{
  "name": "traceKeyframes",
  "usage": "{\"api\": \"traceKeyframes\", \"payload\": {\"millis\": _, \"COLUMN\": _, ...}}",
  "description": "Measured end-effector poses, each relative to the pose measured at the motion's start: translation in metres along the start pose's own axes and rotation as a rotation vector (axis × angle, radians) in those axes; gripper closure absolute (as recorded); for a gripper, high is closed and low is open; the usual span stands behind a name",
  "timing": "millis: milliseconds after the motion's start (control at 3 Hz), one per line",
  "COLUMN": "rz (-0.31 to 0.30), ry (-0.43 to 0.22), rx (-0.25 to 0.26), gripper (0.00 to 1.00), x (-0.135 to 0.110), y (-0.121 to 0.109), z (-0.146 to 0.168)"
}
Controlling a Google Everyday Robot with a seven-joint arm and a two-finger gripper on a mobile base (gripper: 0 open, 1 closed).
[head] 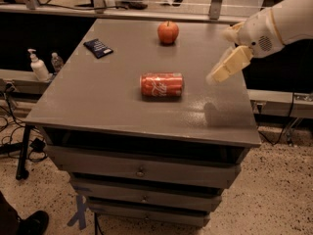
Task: Knock coke can over
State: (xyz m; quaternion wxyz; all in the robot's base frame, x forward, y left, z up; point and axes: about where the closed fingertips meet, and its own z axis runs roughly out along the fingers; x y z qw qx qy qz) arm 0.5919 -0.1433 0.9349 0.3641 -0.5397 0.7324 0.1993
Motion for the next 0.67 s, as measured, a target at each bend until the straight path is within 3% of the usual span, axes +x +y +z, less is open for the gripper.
{"api": "traceKeyframes", "payload": {"millis": 333, "rz": 0.055, "ry": -0.083, "rx": 0.039, "gripper": 0.00, "x": 0.0066, "y": 0.0028, "z": -0.0465}}
{"api": "traceKeyframes", "payload": {"millis": 667, "rz": 0.063, "ry": -0.092, "rx": 0.042, "gripper": 0.00, "x": 0.0077, "y": 0.0034, "z": -0.0506}}
